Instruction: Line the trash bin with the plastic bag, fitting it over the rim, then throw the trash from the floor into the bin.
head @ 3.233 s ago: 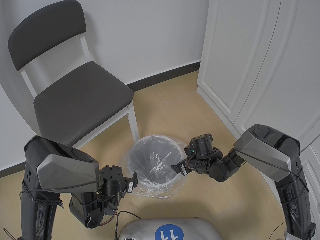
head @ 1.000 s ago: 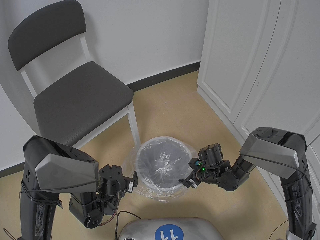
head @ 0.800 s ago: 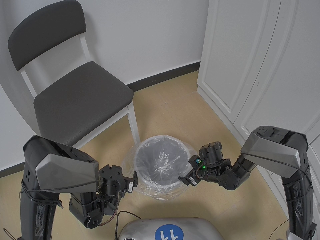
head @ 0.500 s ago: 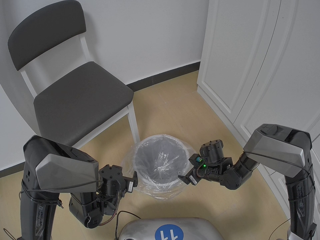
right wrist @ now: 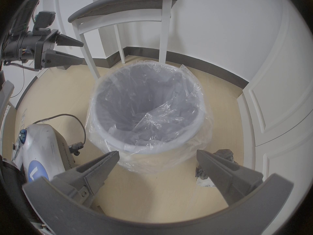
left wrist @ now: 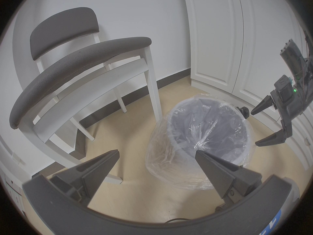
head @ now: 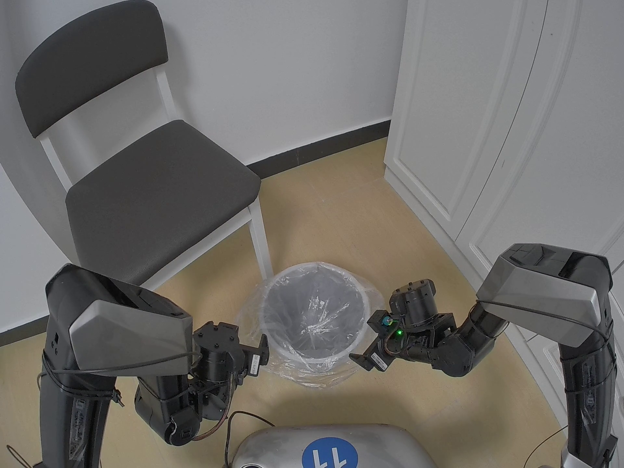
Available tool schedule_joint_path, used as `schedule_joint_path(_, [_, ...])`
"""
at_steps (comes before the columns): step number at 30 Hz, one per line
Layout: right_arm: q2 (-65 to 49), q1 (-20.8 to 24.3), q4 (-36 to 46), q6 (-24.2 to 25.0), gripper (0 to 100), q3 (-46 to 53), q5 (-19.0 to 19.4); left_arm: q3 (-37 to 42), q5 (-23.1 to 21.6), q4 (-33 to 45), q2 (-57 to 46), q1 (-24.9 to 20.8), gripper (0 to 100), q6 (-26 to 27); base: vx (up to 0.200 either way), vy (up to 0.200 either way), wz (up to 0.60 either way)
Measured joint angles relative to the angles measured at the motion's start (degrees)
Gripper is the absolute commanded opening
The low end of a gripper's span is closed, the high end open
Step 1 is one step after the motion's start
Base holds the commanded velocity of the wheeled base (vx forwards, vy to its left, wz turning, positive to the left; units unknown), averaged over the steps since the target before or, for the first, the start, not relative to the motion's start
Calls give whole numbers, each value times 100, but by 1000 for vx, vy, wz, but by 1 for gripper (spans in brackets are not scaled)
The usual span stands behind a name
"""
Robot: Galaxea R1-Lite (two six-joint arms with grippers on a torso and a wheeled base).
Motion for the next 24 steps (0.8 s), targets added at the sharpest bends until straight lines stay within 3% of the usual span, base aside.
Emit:
schedule_joint_path(10, [333,-65,44,-5,100,-338,-50,5,2,0,0,6,100,-2,0,0,0])
schedule_joint_path(18, [811,-168,238,461,100,-1017,-154,-16,0,2,9,17,100,0,0,0,0])
schedule_joint_path(24, [896,-163,178,479,100,-1024,-105,-17,2,2,6,28,100,-2,0,0,0])
